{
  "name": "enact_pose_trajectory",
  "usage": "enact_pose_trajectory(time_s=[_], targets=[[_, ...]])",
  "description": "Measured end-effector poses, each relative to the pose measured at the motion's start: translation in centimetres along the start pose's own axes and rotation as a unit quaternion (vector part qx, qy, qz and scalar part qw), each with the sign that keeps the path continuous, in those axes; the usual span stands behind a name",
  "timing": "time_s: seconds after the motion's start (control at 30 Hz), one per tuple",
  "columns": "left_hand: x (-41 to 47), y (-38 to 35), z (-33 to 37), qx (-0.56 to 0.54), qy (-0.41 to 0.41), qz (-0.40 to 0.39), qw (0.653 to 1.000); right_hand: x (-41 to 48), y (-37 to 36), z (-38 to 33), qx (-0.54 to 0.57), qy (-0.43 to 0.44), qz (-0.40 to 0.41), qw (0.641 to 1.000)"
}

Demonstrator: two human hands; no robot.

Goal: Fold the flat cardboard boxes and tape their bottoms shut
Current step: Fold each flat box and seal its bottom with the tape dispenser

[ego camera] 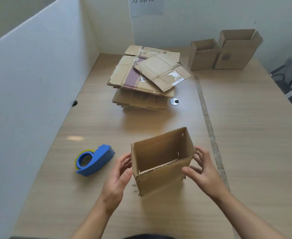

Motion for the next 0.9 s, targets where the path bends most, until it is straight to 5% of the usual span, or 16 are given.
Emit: enact_pose_trajectory(time_s=[0.2, 0.37, 0.63, 0.9], targets=[[0.8, 0.0, -0.2, 0.026, 0.015, 0.04, 0.999, 0.3, -0.2, 0.0, -0.062, 0.048, -0.021, 0.997], [1.5, -0.1, 1.0, 0.187, -0.007, 0.003, 0.982, 0.3, -0.9, 0.9, -0.096, 0.054, -0.032, 0.993], [2.7, 0.8, 0.0, 0.253, 0.0, -0.06, 0.966, 1.5, -1.2, 0.9, -0.129, 0.073, -0.036, 0.988], [4.3, -0.1, -0.4, 0.231, -0.004, 0.094, 0.968, 1.8, -2.2, 0.7, -0.068, 0.013, 0.052, 0.996]])
Point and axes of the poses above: each hand's wrist, its own x-axis towards the middle knuckle, its own y-axis out of the back of the hand, z = x × y, the point moved 3 cm from there along x, towards the middle knuckle, and after that the axes turned 2 degrees about y, right-handed, at the moved point
